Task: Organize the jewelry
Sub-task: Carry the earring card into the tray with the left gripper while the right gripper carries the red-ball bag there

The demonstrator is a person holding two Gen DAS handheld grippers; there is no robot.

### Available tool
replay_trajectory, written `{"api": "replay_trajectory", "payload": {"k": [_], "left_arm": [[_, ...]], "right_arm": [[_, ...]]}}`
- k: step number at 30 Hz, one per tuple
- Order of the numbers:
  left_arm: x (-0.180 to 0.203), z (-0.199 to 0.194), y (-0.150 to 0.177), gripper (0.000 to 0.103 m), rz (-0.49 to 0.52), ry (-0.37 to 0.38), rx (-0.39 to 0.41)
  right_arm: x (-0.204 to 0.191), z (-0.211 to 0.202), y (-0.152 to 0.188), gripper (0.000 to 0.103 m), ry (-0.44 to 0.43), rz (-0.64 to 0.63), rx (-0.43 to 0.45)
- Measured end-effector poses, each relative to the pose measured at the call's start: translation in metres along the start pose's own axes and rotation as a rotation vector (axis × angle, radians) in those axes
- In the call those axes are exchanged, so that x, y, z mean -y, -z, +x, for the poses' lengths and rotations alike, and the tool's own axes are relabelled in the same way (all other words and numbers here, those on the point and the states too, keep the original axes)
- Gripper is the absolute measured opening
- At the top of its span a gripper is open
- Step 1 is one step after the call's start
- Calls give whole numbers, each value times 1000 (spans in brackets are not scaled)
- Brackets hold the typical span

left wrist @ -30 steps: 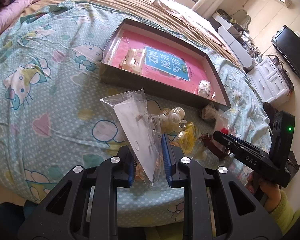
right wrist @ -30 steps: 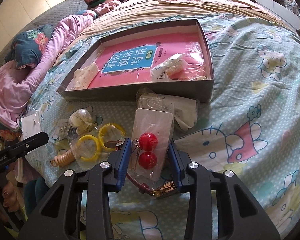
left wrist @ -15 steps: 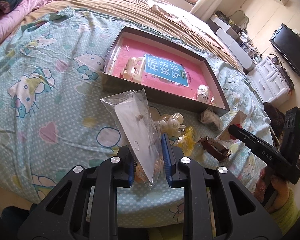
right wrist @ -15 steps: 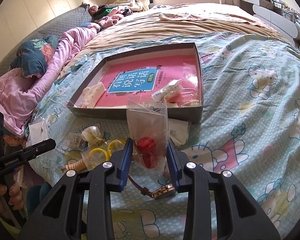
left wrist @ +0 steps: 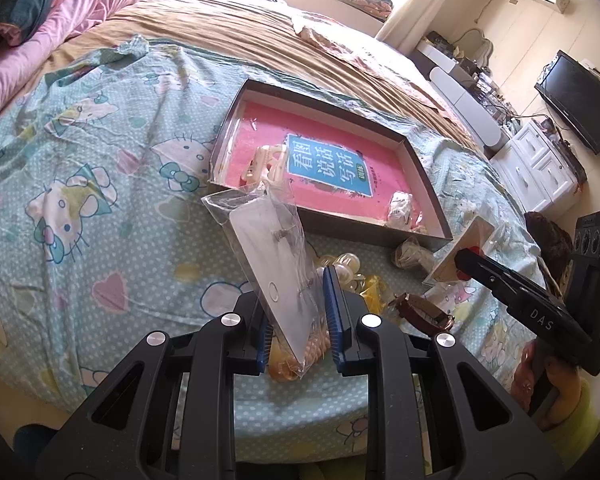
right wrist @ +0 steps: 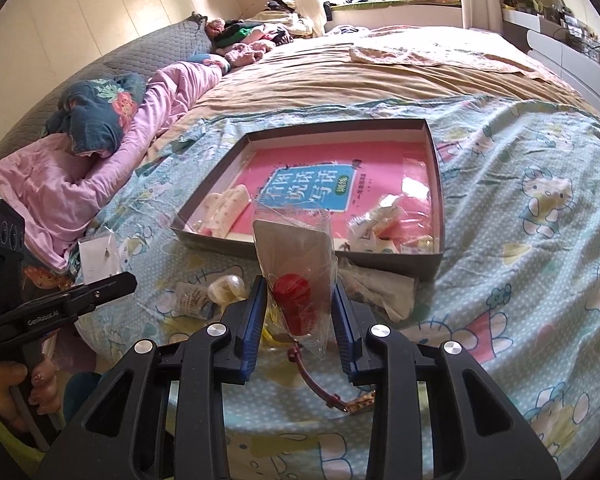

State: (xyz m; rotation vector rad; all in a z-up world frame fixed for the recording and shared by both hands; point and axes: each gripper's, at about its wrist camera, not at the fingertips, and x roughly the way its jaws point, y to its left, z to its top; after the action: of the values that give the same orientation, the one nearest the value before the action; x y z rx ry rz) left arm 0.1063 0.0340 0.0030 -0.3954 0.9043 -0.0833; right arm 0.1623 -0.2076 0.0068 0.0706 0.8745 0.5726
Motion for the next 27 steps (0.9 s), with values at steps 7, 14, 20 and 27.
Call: {"api": "replay_trajectory", "payload": {"k": [7, 14, 20, 27], "left_arm": [[10, 2, -7, 15, 22, 3, 10], [16, 5, -17, 15, 37, 1, 19], [21, 9, -27, 15, 54, -1, 23], [33, 12, -42, 15, 85, -2, 40]], "right_arm": [[-4, -1, -9, 30, -14, -10, 23], [0, -2, -18, 29, -11, -6, 44], [10, -7, -27, 29, 9, 11, 77], [26, -13, -39, 29, 38, 27, 115]]}}
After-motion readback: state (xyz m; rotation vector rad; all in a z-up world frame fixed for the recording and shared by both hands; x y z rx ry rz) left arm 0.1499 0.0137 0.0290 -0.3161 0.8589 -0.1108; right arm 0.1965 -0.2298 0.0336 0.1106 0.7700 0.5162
